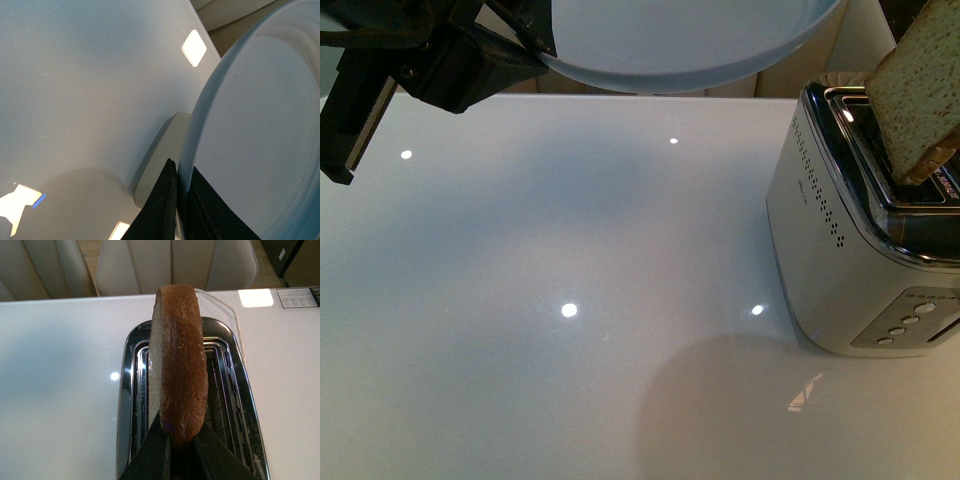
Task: Left arm holds plate, right arm toasts bread
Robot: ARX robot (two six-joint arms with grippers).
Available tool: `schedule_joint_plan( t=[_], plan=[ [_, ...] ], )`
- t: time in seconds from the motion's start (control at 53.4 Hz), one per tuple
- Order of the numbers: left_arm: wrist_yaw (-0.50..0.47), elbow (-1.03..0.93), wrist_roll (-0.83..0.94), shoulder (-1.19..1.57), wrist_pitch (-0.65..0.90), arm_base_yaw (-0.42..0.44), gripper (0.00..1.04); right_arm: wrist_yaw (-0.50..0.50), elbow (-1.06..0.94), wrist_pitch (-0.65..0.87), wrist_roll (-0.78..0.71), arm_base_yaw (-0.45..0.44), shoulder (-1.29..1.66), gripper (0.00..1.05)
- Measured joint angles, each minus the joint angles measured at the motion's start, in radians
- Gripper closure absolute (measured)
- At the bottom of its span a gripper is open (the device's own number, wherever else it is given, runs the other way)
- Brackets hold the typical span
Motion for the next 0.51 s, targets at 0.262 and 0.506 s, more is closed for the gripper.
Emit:
schedule_joint_plan(
  t=[0.262, 0.506],
  plan=[
    [0.0, 0.0, 0.0, 0.0, 0.0, 0.0, 1.02, 0.008, 0.002, -0.007, -0.019, 0.0, 0.028, 1.02],
    [0.0, 0.0, 0.0, 0.0, 0.0, 0.0, 1.02, 0.003, 0.013, -0.029, -0.021, 0.0, 0.07, 1.02]
  ],
)
